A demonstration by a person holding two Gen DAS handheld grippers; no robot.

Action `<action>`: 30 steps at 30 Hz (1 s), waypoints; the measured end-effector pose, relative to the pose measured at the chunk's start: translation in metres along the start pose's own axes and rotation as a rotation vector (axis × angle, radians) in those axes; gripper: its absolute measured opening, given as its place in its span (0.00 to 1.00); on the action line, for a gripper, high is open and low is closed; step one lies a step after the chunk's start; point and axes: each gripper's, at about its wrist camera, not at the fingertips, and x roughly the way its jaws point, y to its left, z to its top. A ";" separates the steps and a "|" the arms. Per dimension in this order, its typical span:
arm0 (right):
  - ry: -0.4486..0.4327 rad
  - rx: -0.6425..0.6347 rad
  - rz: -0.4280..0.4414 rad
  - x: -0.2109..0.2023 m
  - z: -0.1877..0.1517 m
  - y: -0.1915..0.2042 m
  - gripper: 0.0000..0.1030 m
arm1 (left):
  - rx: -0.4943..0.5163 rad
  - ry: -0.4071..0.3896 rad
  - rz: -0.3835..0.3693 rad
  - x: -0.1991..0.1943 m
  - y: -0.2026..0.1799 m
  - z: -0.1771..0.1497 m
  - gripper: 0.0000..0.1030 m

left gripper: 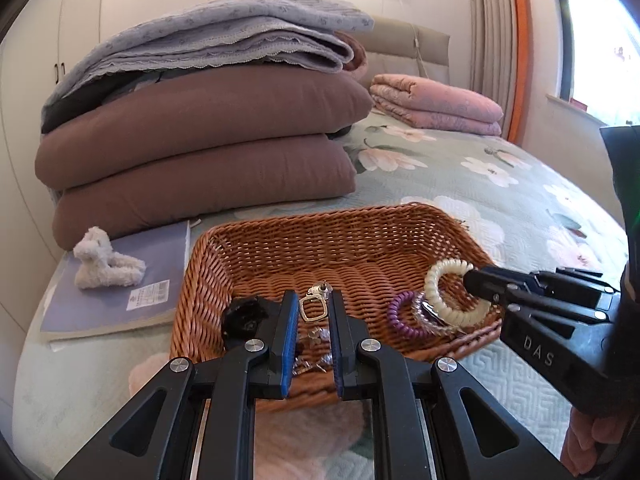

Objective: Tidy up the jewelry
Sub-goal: 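Carry the white coil with the right gripper while the left carries the gold charm to the basket, then open the right gripper over the basket while the left gripper releases the gold charm inside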

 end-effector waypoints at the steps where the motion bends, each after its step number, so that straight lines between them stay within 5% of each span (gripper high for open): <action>1: 0.013 0.011 0.005 0.004 0.000 -0.002 0.11 | 0.013 0.009 0.013 0.005 -0.002 0.001 0.14; 21: 0.063 0.013 -0.010 0.029 -0.011 -0.009 0.14 | 0.007 0.092 0.029 0.038 -0.002 -0.009 0.17; 23: 0.056 0.014 -0.010 0.027 -0.012 -0.010 0.21 | 0.011 0.092 0.027 0.037 -0.003 -0.009 0.22; 25: 0.028 0.012 0.003 0.019 -0.012 -0.010 0.36 | 0.006 0.069 0.018 0.030 -0.002 -0.008 0.42; 27: -0.001 0.009 0.006 0.009 -0.011 -0.010 0.37 | -0.006 0.045 0.023 0.023 0.000 -0.006 0.52; 30: -0.020 -0.001 0.011 -0.001 -0.009 -0.006 0.37 | -0.018 0.037 0.016 0.015 0.004 -0.007 0.53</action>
